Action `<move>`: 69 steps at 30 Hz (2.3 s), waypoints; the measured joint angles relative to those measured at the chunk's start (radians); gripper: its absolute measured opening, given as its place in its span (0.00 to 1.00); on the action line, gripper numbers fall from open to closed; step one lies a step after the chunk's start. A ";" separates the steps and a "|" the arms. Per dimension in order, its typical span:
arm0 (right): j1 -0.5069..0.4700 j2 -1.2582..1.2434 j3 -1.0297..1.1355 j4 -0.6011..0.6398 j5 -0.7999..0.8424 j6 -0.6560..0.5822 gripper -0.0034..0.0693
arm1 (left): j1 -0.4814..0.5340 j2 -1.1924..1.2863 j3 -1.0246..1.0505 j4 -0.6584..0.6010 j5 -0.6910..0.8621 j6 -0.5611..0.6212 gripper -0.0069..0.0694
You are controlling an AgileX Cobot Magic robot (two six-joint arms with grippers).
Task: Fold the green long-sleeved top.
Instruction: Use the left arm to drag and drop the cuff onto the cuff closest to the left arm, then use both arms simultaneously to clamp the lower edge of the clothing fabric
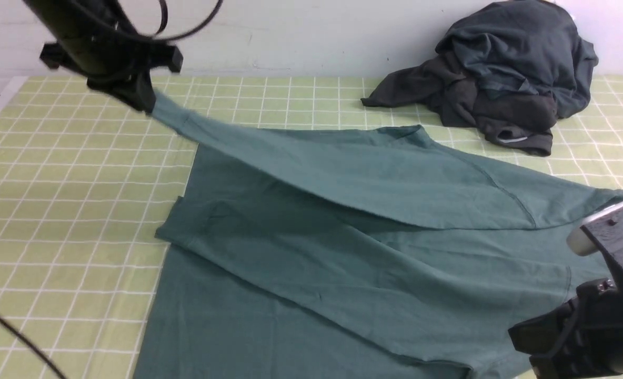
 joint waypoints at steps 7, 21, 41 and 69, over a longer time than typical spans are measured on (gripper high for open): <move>0.000 0.000 0.000 0.002 0.028 0.000 0.04 | 0.000 -0.024 0.383 0.060 -0.075 0.004 0.17; 0.000 0.000 0.000 0.020 0.118 -0.004 0.04 | -0.242 -0.354 0.794 0.070 -0.097 0.148 0.62; 0.000 0.000 0.000 0.196 0.197 -0.208 0.04 | -0.423 -0.360 1.166 0.228 -0.547 0.479 0.31; 0.000 0.052 0.000 -0.594 0.004 -0.643 0.47 | -0.423 -0.642 1.164 0.261 -0.449 0.124 0.10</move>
